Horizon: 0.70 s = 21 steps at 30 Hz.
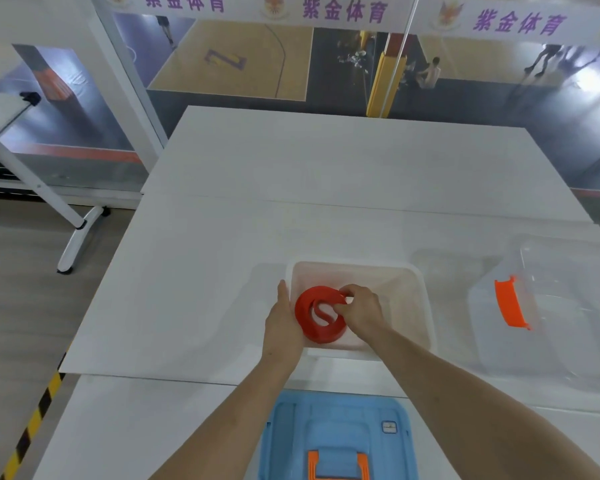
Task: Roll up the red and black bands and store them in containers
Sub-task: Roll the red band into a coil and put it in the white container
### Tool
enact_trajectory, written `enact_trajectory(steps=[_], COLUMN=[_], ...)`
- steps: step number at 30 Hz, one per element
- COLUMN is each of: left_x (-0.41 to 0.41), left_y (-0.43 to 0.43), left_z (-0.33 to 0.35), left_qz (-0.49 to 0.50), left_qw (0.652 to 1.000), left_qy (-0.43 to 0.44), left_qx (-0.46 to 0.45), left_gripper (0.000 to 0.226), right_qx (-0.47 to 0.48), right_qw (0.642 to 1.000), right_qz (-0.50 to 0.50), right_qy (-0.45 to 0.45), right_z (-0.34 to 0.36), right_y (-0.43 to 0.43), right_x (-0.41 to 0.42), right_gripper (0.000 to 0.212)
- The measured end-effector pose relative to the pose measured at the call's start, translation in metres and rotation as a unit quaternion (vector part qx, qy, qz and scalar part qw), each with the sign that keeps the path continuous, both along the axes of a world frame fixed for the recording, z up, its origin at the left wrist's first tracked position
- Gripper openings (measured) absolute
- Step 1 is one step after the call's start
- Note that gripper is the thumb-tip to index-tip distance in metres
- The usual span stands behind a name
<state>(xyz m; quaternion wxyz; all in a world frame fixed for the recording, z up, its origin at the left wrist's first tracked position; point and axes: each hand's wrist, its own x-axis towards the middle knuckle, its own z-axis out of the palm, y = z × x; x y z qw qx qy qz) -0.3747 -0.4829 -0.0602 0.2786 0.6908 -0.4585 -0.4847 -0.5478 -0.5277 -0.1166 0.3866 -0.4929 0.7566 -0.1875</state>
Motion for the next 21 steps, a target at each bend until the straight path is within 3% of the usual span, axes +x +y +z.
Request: enact_trajectory(steps=[3,6,13,16,21], left_x=[0.001,0.004,0.005,0.004,0.009], left_y=[0.000,0.000,0.000,0.002,0.001], left_z=[0.005,-0.002,-0.005,0.003,0.011], left_qz=[0.008,-0.025,-0.045,-0.026,-0.075], left_qw=[1.000,0.999,0.997,0.999,0.989], left_qy=[-0.005,-0.034,-0.054,-0.035,-0.123], left_qx=[0.020,0.027,0.028,0.028,0.033], left_gripper=[0.031,0.053,0.068,0.103,0.073], right_qx=[-0.001,0.004,0.032,0.057,0.041], right_qw=[1.000,1.000,0.999,0.998,0.998], right_qz=[0.000,-0.008,-0.017,-0.023,0.015], right_qy=[-0.006,-0.001,0.000,-0.006,0.035], right_z=[-0.003,-0.007,-0.013,-0.013,0.004], right_y=[-0.005,-0.009,-0.014,-0.014,-0.008], right_x=[0.004,0.004,0.002,0.001,-0.004], right_gripper=[0.040,0.040,0.042,0.057,0.065])
